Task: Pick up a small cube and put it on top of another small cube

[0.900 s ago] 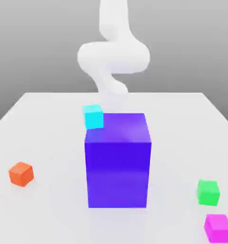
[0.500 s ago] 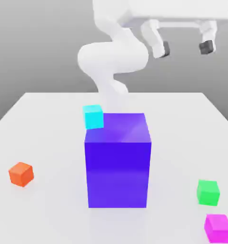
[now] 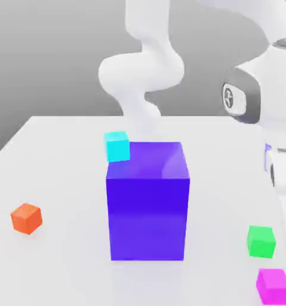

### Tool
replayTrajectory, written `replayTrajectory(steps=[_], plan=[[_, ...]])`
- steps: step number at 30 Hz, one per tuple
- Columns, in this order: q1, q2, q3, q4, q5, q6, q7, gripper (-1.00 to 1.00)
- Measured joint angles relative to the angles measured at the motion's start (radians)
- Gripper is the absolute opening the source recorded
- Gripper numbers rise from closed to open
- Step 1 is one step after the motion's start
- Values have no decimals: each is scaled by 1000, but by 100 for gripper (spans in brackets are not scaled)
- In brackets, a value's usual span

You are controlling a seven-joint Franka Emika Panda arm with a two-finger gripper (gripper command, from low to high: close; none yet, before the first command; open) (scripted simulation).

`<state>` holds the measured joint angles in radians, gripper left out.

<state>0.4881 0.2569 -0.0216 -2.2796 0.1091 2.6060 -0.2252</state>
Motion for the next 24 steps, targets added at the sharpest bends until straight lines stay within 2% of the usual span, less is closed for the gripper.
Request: replayTrajectory(steps=[3, 7, 8, 14, 19, 24], plan=[[31, 97, 1, 2, -72, 40, -37, 0], [37, 242, 4, 29, -87, 145, -49, 0], [36, 265, 5, 34, -86, 162, -51, -100], [36, 276, 5, 36, -86, 169, -51, -100], [41, 137, -1, 5, -90, 61, -49, -100], [51, 3, 50, -113, -58, 28, -119, -100]])
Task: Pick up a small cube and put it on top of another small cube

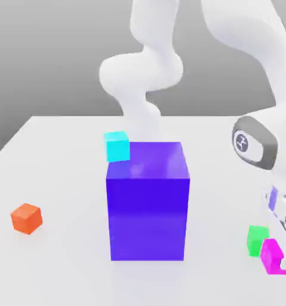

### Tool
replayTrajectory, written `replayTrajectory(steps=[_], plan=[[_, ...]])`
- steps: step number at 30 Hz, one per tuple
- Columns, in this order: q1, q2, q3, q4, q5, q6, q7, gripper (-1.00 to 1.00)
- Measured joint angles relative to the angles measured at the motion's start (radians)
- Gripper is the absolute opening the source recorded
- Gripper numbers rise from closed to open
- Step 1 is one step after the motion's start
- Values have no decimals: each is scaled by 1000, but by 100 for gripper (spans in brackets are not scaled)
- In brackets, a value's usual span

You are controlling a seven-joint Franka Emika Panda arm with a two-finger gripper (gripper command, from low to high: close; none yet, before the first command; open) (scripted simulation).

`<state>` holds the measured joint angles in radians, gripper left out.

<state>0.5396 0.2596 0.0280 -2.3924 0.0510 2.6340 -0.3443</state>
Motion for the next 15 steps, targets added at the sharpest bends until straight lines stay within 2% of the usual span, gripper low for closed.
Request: replayTrajectory(steps=[7, 12, 13, 15], plan=[[52, -193, 50, -183, -45, 3, -48, -100], [64, -63, 36, -196, -87, 148, -27, -100], [67, -42, 33, -195, -91, 169, -24, 100], [67, -42, 33, -195, -91, 168, -24, 100]])
